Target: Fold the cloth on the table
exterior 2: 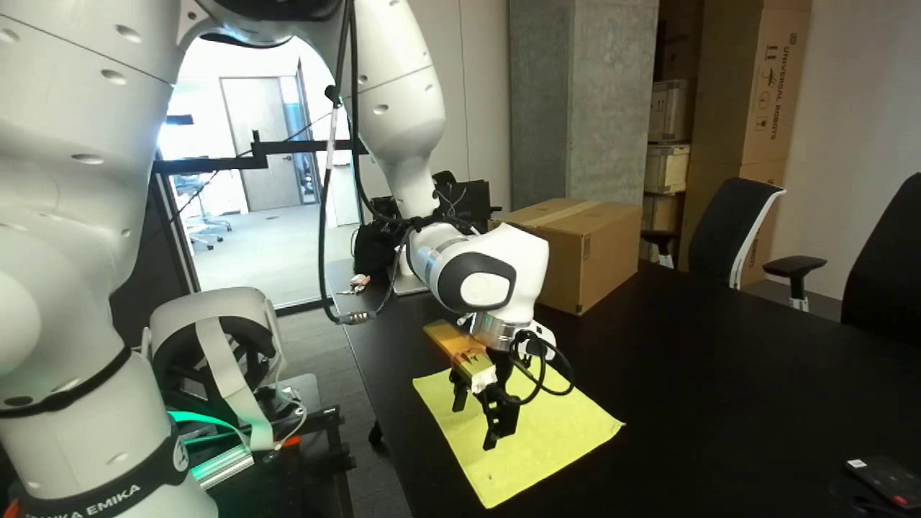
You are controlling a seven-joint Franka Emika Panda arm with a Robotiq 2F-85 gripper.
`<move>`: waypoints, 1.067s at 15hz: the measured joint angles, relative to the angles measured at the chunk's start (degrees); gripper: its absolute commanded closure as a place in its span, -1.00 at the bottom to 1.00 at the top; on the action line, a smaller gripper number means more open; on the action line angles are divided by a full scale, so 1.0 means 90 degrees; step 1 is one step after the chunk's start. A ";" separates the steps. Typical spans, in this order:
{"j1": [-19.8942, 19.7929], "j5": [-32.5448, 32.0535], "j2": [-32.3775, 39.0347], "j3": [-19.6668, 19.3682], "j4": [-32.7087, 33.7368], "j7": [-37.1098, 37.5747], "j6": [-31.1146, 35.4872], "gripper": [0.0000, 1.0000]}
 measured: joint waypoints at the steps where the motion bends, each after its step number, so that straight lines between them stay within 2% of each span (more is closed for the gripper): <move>1: -0.0011 0.0000 0.0176 0.0001 0.0086 0.0024 0.0043 -1.00; 9: -0.0111 -0.0023 0.1065 -0.0075 0.0475 0.0195 0.0246 -1.00; 16: -0.0122 -0.0046 0.1426 -0.0182 0.0546 0.0350 0.1087 -1.00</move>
